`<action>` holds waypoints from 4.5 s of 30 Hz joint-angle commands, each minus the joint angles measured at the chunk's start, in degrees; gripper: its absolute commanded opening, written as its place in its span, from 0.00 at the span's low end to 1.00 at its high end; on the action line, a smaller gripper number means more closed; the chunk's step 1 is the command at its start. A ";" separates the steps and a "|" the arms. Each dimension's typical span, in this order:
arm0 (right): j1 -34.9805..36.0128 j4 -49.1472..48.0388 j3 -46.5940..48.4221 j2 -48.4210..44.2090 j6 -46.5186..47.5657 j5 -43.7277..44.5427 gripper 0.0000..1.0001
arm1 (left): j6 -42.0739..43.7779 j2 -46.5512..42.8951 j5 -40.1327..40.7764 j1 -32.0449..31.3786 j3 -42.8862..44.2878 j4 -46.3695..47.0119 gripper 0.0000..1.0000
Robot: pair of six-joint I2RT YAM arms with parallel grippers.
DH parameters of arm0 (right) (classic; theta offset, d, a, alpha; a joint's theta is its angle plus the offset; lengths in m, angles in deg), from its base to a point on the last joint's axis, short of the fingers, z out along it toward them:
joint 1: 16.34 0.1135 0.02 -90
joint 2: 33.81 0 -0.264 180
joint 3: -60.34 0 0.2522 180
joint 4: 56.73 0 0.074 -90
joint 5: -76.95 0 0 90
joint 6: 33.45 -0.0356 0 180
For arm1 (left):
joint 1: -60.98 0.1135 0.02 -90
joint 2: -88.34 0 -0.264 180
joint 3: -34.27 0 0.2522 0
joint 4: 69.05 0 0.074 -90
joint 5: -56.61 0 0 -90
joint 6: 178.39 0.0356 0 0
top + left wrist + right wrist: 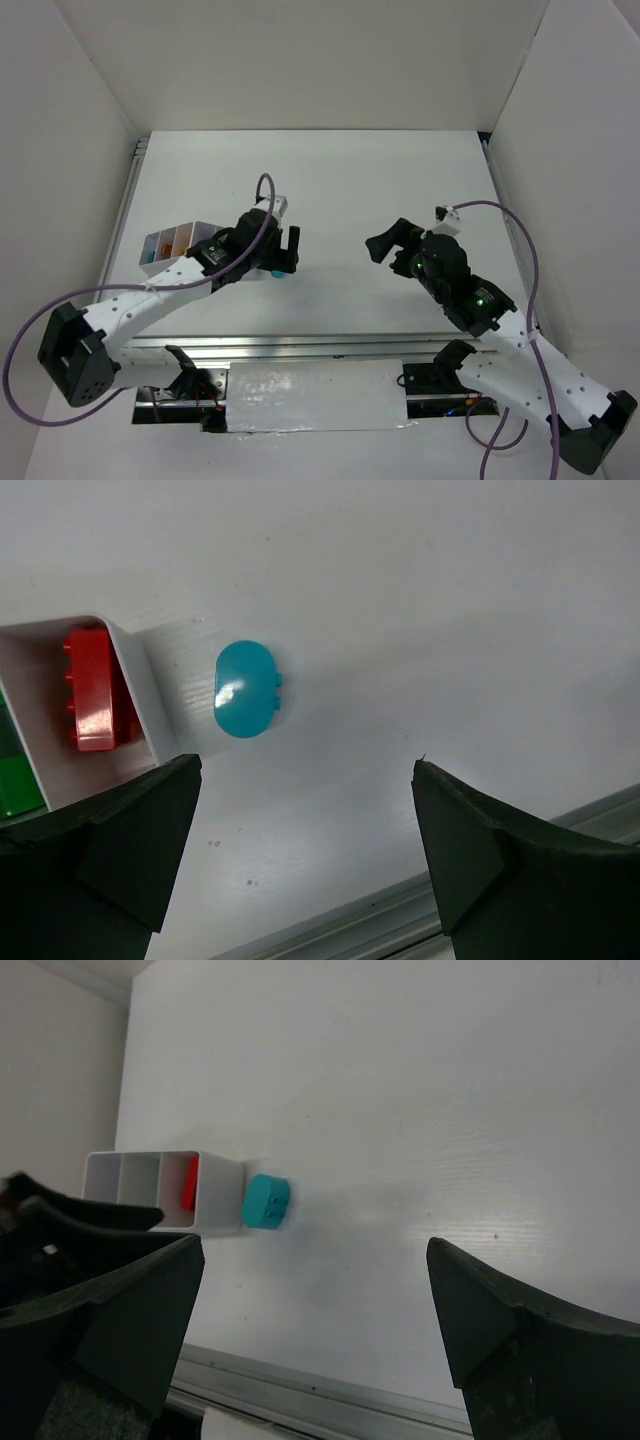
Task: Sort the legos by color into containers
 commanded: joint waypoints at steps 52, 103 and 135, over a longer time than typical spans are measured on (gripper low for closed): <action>18.53 5.49 47.44 77.28 -10.23 7.84 0.83 | 4.82 -25.12 4.81 18.05 1.25 -11.93 0.99; 30.49 -19.48 17.11 27.53 -11.73 20.94 0.00 | -13.99 -26.79 -34.31 9.88 -21.08 28.86 0.93; 31.72 -23.52 16.41 29.46 -10.42 20.33 0.67 | -9.87 -25.38 -36.33 9.97 -17.83 29.49 0.00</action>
